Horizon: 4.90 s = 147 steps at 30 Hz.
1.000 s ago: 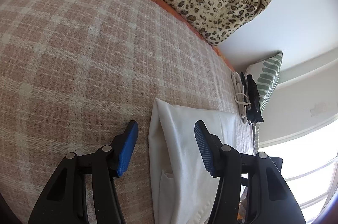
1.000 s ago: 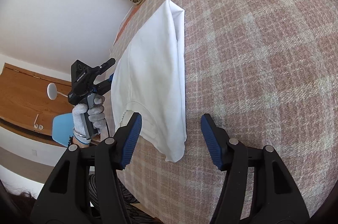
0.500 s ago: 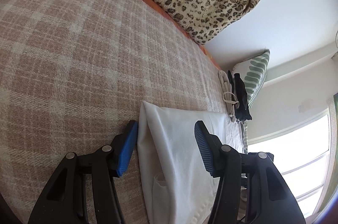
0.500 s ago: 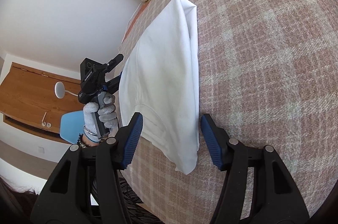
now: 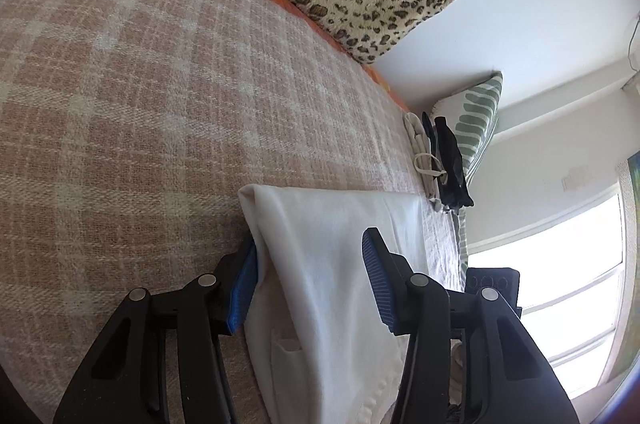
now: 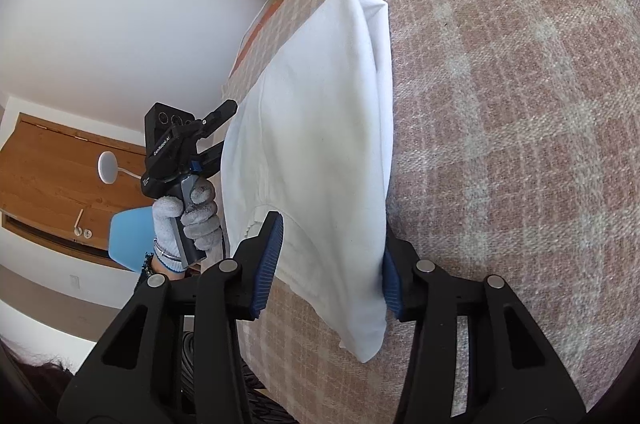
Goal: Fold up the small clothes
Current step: 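Grasp the folded white shirt edge with the right gripper while the left gripper pinches it, then lift the folded shirt with both grippers and carry it onto the dark clothes stack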
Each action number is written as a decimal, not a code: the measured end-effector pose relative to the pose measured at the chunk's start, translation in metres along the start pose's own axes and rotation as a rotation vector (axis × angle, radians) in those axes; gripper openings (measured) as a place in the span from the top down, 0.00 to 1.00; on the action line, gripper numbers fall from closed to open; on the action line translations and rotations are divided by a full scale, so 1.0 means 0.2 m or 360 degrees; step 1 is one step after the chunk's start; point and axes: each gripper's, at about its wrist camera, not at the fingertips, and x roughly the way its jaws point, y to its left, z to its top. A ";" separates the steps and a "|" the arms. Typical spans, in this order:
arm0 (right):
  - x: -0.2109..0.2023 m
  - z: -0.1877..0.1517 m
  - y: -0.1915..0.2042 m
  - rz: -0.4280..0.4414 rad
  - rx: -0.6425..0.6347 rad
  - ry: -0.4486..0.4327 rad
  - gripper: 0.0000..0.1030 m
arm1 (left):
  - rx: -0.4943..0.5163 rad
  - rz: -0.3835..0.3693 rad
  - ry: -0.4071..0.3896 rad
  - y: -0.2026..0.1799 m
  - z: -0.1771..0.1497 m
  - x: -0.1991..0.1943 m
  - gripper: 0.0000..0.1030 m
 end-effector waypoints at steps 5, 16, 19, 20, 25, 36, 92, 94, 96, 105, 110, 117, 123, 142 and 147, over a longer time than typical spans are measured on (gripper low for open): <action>0.00 0.00 0.00 0.0011 0.0012 0.0008 0.58 | -0.0071 -0.0016 -0.0008 0.04 -0.01 -0.02 0.66; 0.05 -0.04 0.17 -0.0218 -0.0185 -0.0022 0.62 | 0.0056 0.0146 -0.0038 -0.05 -0.01 0.06 0.83; 0.06 -0.04 0.18 -0.0237 -0.0182 -0.0021 0.69 | 0.0099 0.0191 -0.0062 -0.06 -0.03 0.06 0.90; 0.06 -0.04 0.18 -0.0243 -0.0171 -0.0025 0.74 | 0.0115 0.0201 -0.0071 -0.07 -0.03 0.06 0.92; 0.06 -0.03 0.22 -0.0271 -0.0205 -0.0033 0.85 | 0.0187 0.0261 -0.0102 -0.12 -0.04 0.07 0.94; 0.08 -0.05 0.40 -0.0417 -0.0418 -0.0106 0.89 | 0.0359 0.0348 -0.0191 -0.26 -0.09 0.00 0.95; -1.43 0.23 0.09 -0.0822 -0.0485 -0.0706 0.90 | 0.0825 0.0016 -0.0209 -1.75 0.01 0.97 0.97; -1.48 0.28 0.04 -0.0829 -0.0472 -0.0731 0.90 | 0.0842 0.0013 -0.0212 -1.81 0.05 1.02 0.97; -1.54 0.35 0.00 -0.0835 -0.0465 -0.0754 0.90 | 0.0851 0.0010 -0.0213 -1.85 0.09 1.08 0.97; -1.76 0.60 -0.17 -0.0920 -0.0486 -0.0808 0.90 | 0.0942 0.0026 -0.0205 -2.05 0.22 1.33 0.97; -1.84 0.72 -0.29 -0.0893 -0.0465 -0.0820 0.90 | 0.0975 0.0040 -0.0192 -2.10 0.28 1.46 0.97; -1.83 0.86 -0.43 -0.0853 -0.0470 -0.0808 0.90 | 0.0966 0.0082 -0.0193 -2.09 0.37 1.60 0.97; -1.79 0.94 -0.54 -0.0861 -0.0476 -0.0769 0.90 | 0.0925 0.0145 -0.0186 -2.00 0.45 1.70 0.97; -1.70 1.05 -0.72 -0.0989 -0.0436 -0.0694 0.90 | 0.1062 0.0404 -0.0268 -1.97 0.44 1.82 0.97; -1.69 1.06 -0.73 -0.1015 -0.0436 -0.0682 0.90 | 0.1101 0.0432 -0.0278 -1.98 0.42 1.83 0.97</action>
